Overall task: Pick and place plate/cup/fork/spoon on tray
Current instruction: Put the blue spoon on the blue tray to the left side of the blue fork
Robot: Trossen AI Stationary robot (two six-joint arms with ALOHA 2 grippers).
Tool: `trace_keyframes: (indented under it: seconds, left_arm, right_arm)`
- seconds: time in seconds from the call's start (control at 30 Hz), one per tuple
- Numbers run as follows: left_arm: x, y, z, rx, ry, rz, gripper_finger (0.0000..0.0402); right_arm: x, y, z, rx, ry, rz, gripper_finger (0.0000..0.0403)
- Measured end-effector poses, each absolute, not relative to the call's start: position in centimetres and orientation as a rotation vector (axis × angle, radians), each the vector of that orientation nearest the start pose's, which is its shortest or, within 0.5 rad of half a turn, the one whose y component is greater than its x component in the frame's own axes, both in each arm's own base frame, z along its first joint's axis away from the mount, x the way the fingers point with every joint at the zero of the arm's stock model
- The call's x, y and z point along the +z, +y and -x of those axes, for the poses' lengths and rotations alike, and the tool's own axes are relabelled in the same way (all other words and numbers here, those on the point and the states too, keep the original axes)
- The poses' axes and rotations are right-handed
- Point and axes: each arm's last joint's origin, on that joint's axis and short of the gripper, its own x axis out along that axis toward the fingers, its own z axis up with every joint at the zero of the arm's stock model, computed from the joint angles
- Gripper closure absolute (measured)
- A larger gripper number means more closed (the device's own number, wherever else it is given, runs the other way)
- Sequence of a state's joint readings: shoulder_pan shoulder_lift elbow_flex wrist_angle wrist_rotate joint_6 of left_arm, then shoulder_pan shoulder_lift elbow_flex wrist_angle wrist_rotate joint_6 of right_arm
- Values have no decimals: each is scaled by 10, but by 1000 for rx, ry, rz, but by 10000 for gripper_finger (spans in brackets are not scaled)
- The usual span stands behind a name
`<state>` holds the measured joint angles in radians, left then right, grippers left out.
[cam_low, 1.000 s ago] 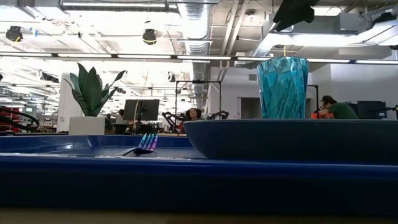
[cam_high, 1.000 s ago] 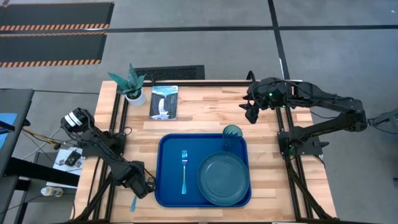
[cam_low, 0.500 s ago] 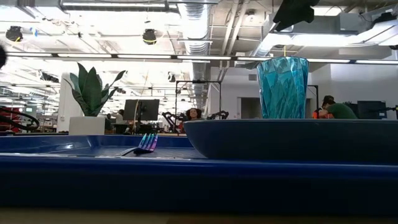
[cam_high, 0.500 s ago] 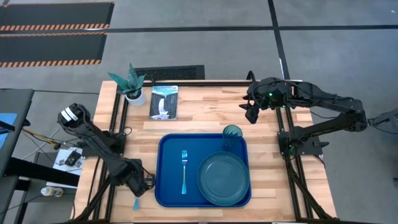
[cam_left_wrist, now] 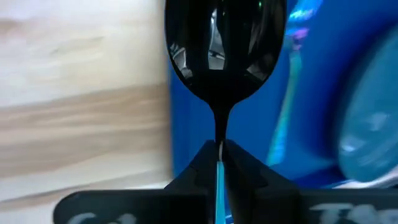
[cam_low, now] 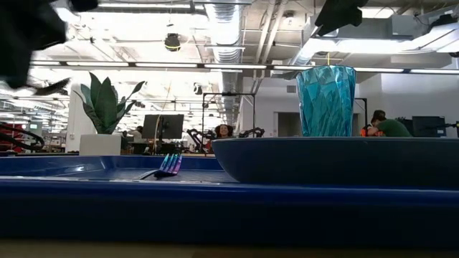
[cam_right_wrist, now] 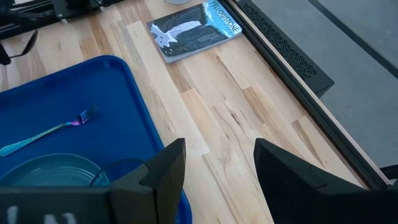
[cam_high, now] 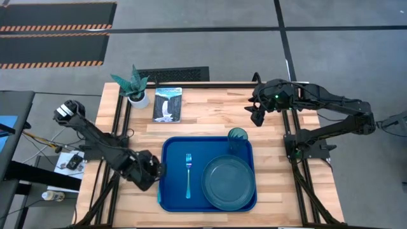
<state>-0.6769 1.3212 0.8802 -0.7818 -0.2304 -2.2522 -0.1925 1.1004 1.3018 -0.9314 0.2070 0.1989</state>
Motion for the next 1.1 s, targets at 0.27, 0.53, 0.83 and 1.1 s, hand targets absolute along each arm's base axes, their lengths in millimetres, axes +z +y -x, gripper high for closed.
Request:
trace_keyframes:
  seconds: [0.27,0.53,0.83,1.1]
  left_arm:
    - [227,-114,-210,909,801,1386,401]
    - [229,-87,-226,919,751,1346,401]
    - [221,-80,-233,933,809,1312,401]
    - [192,-90,-255,910,959,1299,401]
  right_arm:
    - [383,-44,-195,-454,693,-184,189]
    - [383,-44,-195,-456,690,-192,189]
    - [383,-44,-195,-456,690,-193,189]
    - [384,-44,-196,-456,677,-195,189]
